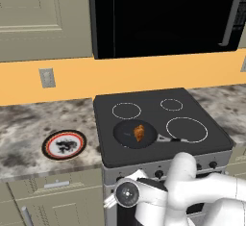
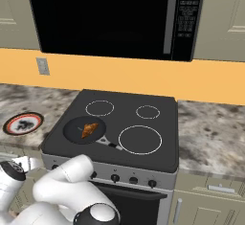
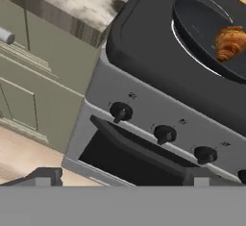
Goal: Pick the croissant and place it on the pan. Then turn on the stove to warm the croissant.
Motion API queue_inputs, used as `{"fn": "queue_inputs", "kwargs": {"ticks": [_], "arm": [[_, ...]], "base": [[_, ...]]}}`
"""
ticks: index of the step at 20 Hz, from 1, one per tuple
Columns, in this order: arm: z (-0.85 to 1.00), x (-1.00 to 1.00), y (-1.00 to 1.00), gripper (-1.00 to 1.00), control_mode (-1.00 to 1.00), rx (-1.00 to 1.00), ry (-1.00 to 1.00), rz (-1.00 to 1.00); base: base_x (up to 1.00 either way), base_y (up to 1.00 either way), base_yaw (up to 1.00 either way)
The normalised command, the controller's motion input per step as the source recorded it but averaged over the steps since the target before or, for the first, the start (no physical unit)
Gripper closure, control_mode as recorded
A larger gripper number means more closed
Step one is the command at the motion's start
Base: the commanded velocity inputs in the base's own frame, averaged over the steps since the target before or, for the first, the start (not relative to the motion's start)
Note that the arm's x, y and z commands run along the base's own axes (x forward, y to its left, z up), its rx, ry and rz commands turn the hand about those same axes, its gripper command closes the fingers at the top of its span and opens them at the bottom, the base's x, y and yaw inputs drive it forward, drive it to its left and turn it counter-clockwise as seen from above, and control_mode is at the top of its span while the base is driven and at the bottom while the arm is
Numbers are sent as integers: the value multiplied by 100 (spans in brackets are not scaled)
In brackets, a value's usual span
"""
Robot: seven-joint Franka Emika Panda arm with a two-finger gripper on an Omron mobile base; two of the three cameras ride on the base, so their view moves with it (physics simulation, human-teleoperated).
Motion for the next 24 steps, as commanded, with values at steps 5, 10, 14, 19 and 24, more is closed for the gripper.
{"fn": "queue_inputs", "kwargs": {"ticks": [5, 10, 14, 19, 24], "arm": [[0, 10, -25, -100, -100, 14, 11, -25], [0, 14, -13, -100, -100, 10, 2, -23], [0, 21, -18, -100, -100, 6, 0, -18], [0, 28, -19, -100, -100, 6, 0, -14], [0, 28, -21, -100, -100, 4, 1, -3]], "base": [[0, 0, 0], [0, 0, 0], [0, 0, 0], [0, 0, 0], [0, 0, 0]]}}
